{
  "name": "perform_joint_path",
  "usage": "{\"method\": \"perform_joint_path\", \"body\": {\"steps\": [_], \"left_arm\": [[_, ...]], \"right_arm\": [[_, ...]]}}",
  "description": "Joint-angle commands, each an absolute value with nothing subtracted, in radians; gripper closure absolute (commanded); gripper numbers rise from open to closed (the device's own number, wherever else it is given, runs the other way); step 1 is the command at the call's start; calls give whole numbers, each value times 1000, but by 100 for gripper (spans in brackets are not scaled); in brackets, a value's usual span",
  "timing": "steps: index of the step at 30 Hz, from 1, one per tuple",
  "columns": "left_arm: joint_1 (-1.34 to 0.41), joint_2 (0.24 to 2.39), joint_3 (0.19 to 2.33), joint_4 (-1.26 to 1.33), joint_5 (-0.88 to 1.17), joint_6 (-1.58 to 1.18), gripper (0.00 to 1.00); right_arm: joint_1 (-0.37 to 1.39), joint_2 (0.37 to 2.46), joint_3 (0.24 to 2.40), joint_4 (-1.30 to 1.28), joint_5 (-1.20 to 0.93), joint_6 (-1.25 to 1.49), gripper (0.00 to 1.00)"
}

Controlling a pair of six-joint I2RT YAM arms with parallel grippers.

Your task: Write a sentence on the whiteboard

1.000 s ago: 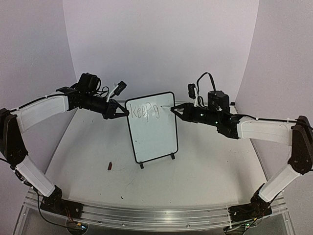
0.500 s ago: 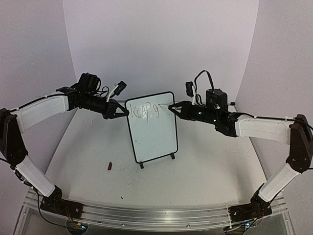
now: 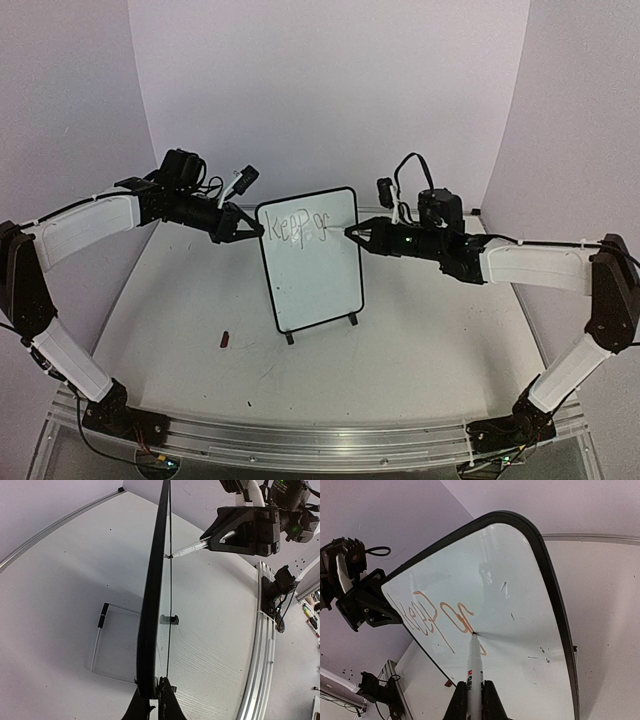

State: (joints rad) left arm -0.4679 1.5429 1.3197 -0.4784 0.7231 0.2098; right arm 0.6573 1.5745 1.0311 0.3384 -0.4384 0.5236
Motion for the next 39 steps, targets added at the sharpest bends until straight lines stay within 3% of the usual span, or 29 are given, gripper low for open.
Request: {"method": "perform_joint_path", "body": {"steps": [1, 18, 27, 39], "left_arm": [[-489, 1556, 1318, -539, 663, 271, 100], [-494, 1551, 1318, -543, 659, 272, 100], [-495, 1551, 1318, -542, 658, 273, 100], [-495, 1553, 1318, -544, 658, 275, 100]], "right_arm": [[657, 1533, 1017, 325, -366, 510, 100], [657, 1547, 1101, 312, -386, 495, 100], [657, 1484, 1045, 365, -434, 513, 100], [651, 1451, 974, 367, -316, 526, 100]]}}
